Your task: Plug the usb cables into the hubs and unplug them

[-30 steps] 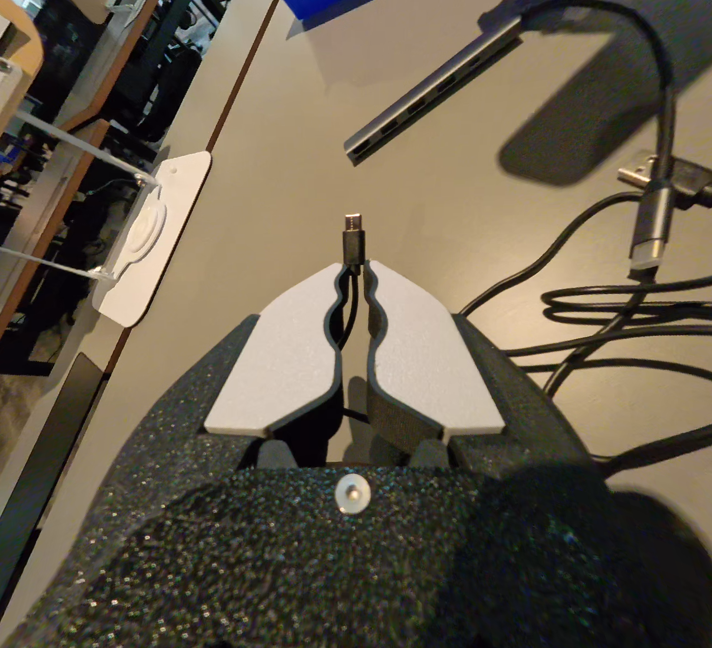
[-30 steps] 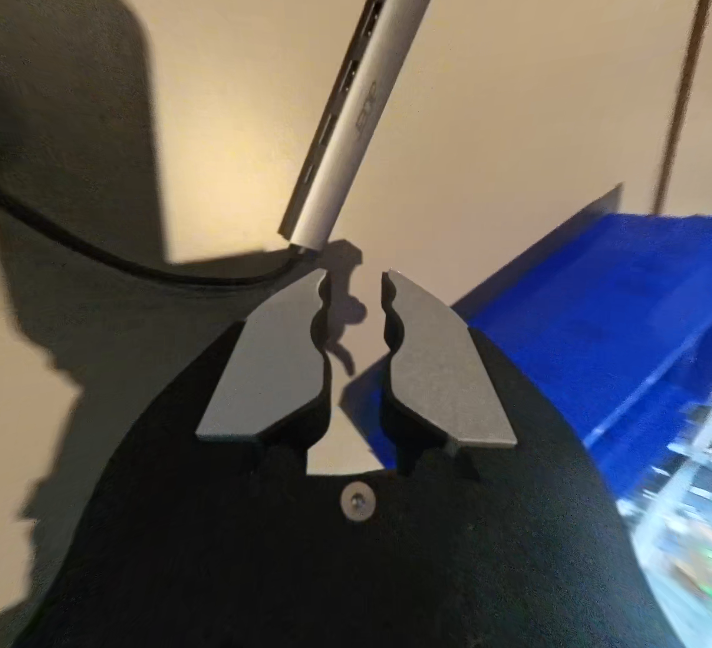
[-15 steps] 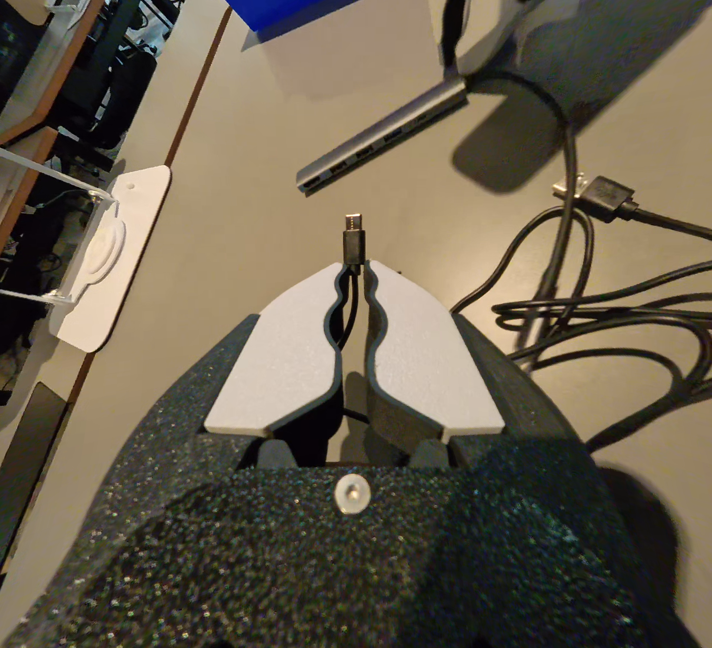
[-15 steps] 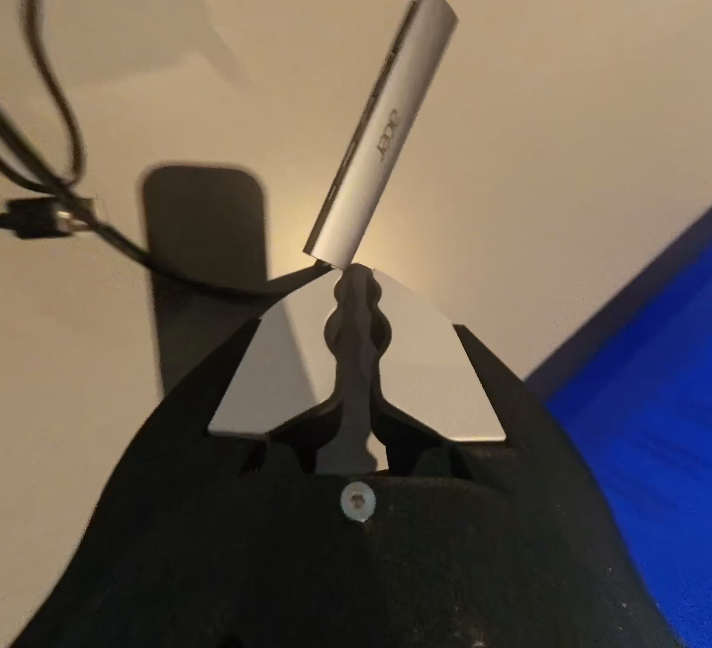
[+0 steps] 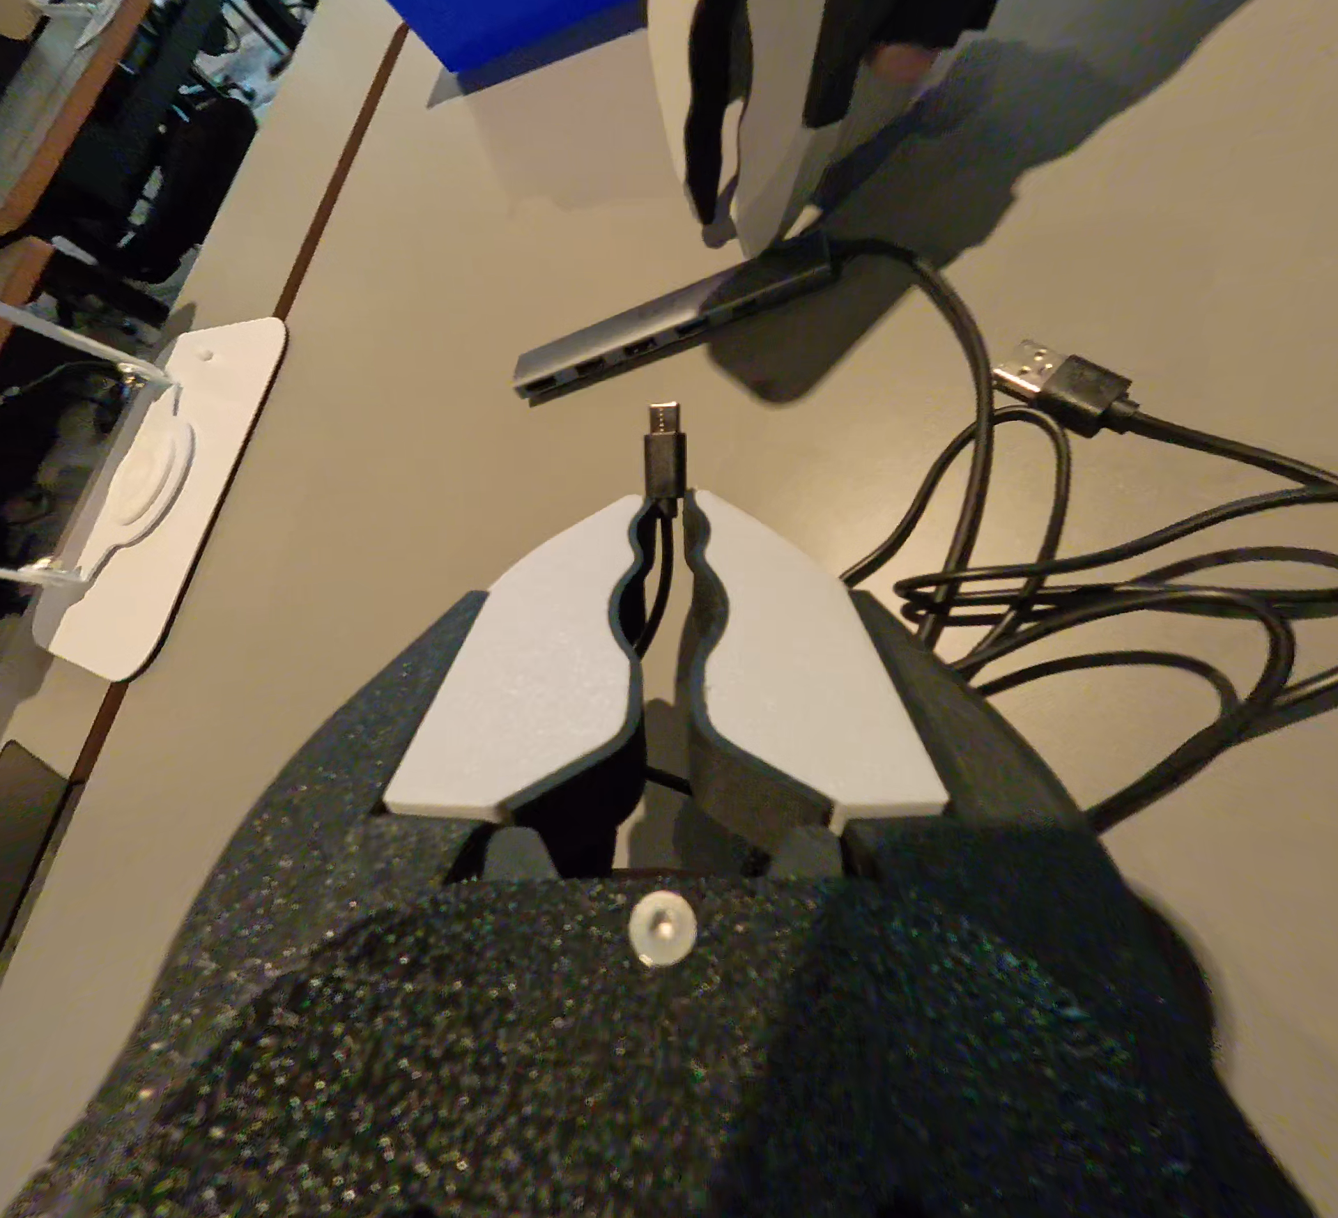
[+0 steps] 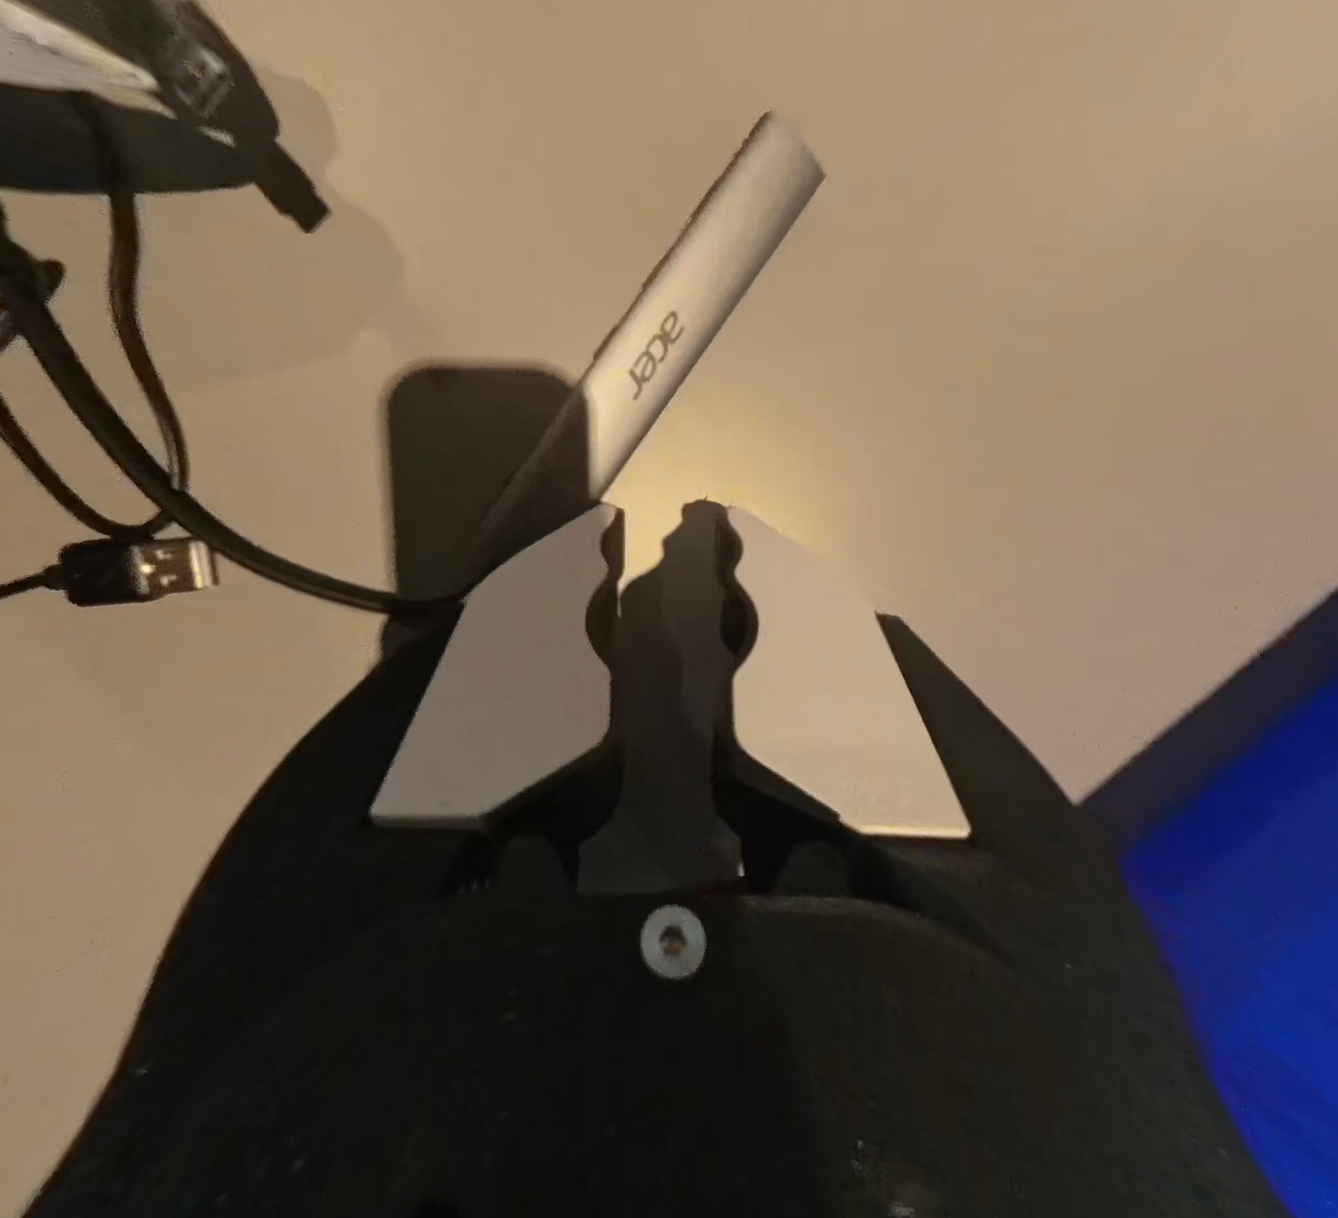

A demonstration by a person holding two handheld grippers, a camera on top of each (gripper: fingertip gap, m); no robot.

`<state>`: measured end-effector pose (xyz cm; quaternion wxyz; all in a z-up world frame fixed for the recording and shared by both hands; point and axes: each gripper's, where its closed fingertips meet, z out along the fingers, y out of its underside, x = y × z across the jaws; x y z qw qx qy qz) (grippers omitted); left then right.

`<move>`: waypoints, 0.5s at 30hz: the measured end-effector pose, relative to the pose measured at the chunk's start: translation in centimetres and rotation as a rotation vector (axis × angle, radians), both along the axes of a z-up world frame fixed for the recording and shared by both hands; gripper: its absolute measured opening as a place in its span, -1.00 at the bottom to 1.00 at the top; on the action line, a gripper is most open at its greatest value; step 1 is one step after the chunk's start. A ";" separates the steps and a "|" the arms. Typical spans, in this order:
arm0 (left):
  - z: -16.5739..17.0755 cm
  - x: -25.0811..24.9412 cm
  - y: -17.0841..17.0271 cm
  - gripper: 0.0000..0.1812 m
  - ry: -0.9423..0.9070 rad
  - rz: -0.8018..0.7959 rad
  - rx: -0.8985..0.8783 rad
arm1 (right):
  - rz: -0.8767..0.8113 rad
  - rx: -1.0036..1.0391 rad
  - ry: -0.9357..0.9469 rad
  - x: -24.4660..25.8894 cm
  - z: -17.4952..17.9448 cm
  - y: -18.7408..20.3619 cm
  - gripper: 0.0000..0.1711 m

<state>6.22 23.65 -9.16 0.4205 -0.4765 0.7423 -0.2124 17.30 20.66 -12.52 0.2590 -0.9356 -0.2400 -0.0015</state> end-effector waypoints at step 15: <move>-1.6 -0.1 0.2 -0.92 0.086 0.018 0.032 | 0.132 0.034 0.159 -4.4 0.9 1.3 -0.47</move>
